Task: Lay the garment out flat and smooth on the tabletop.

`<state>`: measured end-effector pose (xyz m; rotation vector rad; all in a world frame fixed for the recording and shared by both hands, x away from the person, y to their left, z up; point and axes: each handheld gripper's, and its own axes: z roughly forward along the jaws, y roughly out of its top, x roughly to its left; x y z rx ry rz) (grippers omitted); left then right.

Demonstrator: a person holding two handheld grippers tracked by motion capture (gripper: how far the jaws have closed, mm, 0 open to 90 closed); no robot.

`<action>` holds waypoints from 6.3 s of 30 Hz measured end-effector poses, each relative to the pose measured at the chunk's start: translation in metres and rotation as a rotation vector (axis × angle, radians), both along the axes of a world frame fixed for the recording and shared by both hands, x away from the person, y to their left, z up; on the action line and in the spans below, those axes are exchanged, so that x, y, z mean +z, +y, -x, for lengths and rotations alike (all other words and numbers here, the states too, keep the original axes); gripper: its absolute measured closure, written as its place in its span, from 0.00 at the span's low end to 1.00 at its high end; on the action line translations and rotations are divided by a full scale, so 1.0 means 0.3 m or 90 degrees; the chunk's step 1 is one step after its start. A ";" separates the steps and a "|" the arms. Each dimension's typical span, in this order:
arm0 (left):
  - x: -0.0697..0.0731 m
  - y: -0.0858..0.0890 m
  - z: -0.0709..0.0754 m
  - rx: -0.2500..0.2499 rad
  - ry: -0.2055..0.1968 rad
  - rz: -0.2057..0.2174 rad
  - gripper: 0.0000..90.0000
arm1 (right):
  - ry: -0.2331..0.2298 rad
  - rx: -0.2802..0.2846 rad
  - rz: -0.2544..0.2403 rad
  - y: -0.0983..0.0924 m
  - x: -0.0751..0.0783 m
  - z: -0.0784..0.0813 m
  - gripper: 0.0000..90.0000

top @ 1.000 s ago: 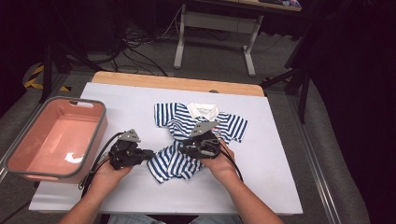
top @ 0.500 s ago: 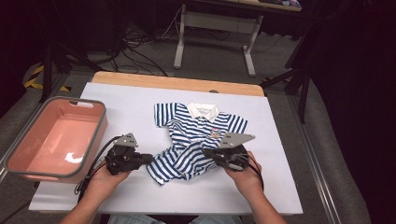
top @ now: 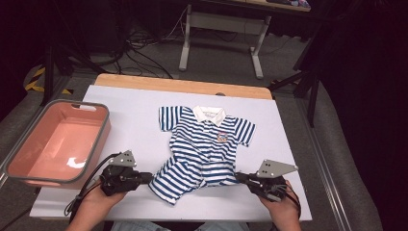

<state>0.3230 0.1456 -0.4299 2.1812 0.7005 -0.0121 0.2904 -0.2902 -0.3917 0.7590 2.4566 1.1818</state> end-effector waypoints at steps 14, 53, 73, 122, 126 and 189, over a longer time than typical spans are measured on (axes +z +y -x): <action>-0.016 0.022 0.058 -0.039 0.045 -0.042 0.91 | 0.058 0.065 0.029 -0.079 -0.061 0.073 0.97; 0.017 -0.056 -0.202 0.092 -0.039 0.073 0.40 | 0.080 0.139 0.012 0.158 -0.074 -0.143 0.94; -0.009 -0.079 -0.257 0.100 -0.021 0.078 0.42 | 0.011 0.076 -0.002 0.067 0.031 -0.051 0.61; -0.111 -0.222 -0.474 0.084 0.101 0.041 1.00 | 0.096 -0.225 0.051 -0.083 -0.137 -0.417 0.98; -0.089 -0.204 -0.471 0.120 0.065 0.045 1.00 | 0.098 -0.228 0.045 -0.090 -0.134 -0.414 0.98; -0.098 -0.154 -0.088 -0.267 -0.034 -0.082 0.71 | 0.093 0.255 0.070 -0.036 -0.184 -0.049 0.75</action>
